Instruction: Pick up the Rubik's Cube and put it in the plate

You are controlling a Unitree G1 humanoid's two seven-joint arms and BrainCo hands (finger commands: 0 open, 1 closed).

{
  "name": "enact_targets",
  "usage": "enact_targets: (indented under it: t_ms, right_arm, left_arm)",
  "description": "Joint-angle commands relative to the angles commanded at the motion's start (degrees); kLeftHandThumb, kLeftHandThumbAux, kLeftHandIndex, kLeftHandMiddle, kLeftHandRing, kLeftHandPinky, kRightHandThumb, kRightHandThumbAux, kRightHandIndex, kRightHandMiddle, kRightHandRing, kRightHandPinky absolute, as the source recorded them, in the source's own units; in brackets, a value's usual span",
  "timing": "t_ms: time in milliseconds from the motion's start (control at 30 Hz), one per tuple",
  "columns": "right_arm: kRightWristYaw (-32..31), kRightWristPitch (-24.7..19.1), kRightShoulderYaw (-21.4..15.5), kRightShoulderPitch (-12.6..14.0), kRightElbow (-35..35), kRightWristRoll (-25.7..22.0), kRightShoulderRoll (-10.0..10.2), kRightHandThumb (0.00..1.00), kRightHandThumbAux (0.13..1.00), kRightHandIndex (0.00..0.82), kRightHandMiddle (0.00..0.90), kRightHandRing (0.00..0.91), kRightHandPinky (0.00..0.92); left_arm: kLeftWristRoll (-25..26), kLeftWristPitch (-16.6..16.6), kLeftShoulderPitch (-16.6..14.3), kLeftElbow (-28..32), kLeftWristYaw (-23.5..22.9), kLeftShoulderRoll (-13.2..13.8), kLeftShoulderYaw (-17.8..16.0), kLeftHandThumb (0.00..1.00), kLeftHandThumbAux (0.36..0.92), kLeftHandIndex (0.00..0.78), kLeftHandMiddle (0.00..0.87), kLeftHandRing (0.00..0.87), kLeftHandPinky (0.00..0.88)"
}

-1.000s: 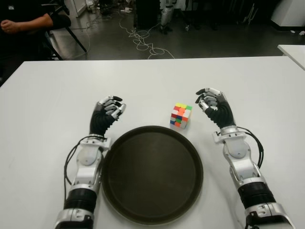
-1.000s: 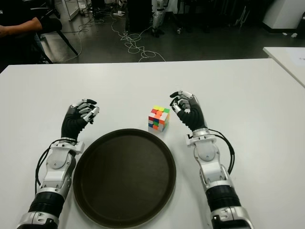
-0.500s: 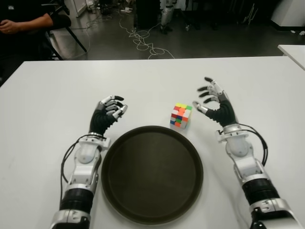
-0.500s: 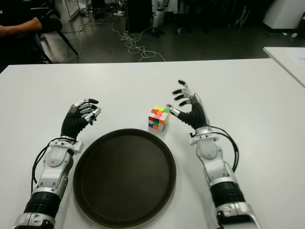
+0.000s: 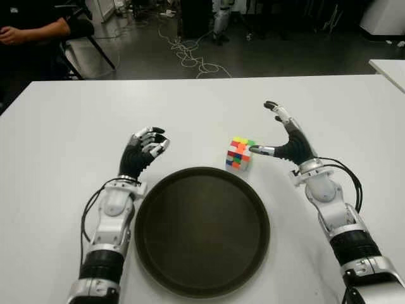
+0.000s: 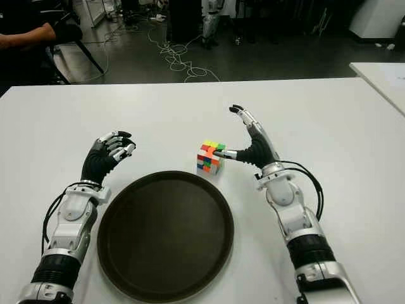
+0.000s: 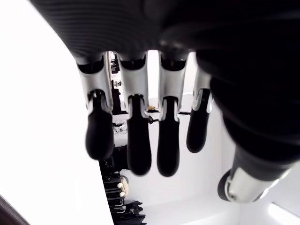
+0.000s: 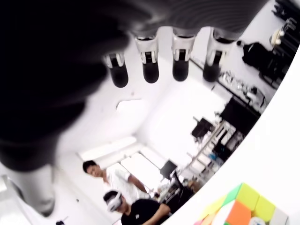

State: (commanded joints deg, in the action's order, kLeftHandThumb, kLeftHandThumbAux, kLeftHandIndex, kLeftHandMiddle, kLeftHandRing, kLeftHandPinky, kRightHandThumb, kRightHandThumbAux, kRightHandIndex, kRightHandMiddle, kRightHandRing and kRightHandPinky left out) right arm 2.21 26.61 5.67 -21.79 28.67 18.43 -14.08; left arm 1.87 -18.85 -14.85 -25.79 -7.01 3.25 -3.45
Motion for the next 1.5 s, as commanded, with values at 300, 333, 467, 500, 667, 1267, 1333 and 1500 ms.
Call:
enact_targets:
  t_ms: [300, 333, 467, 500, 667, 1267, 1333, 1500]
  right_arm:
    - [3.5, 1.6, 1.2, -2.4, 2.8, 2.1, 0.9, 0.000, 0.716, 0.000, 0.000, 0.000, 0.000]
    - [3.8, 2.0, 1.3, -2.6, 3.2, 2.2, 0.9, 0.000, 0.729, 0.000, 0.000, 0.000, 0.007]
    - [7.0, 4.4, 2.3, -4.8, 8.4, 3.9, 1.2, 0.000, 0.743, 0.000, 0.000, 0.006, 0.043]
    - [7.6, 4.9, 2.4, -5.2, 9.3, 4.2, 1.2, 0.000, 0.743, 0.000, 0.000, 0.009, 0.048]
    - [11.3, 7.4, 3.6, -5.2, 11.1, 6.4, 0.8, 0.000, 0.741, 0.000, 0.008, 0.035, 0.082]
    - [15.7, 6.7, 6.7, -6.3, 12.7, 12.0, -0.5, 0.000, 0.693, 0.039, 0.081, 0.149, 0.233]
    - [16.0, 6.4, 7.1, -6.5, 12.8, 12.7, -0.7, 0.000, 0.702, 0.049, 0.091, 0.160, 0.248]
    - [16.6, 5.9, 7.9, -6.9, 13.0, 13.8, -1.4, 0.000, 0.718, 0.069, 0.108, 0.177, 0.252]
  left_arm:
    - [-0.4, -0.9, -0.1, -0.3, 0.0, 0.2, 0.1, 0.817, 0.688, 0.358, 0.467, 0.377, 0.436]
    - [-0.5, -0.9, -0.1, -0.3, 0.0, 0.2, 0.1, 0.817, 0.688, 0.357, 0.468, 0.380, 0.437]
    - [-0.7, -0.8, -0.1, -0.2, 0.1, 0.3, 0.2, 0.818, 0.687, 0.358, 0.468, 0.383, 0.436]
    - [-0.7, -0.8, -0.1, -0.2, 0.1, 0.3, 0.2, 0.818, 0.687, 0.359, 0.468, 0.382, 0.435]
    - [-0.7, -0.6, -0.2, -0.3, 0.1, 0.2, 0.2, 0.818, 0.688, 0.358, 0.469, 0.383, 0.433]
    - [-0.3, -1.5, -0.3, -0.5, -0.2, -0.2, 0.3, 0.818, 0.688, 0.355, 0.477, 0.403, 0.449]
    - [-0.4, -1.3, -0.2, -0.3, -0.1, -0.2, 0.3, 0.819, 0.687, 0.355, 0.478, 0.407, 0.454]
    - [-0.6, -0.8, -0.2, -0.1, 0.0, -0.2, 0.4, 0.820, 0.686, 0.360, 0.475, 0.415, 0.458]
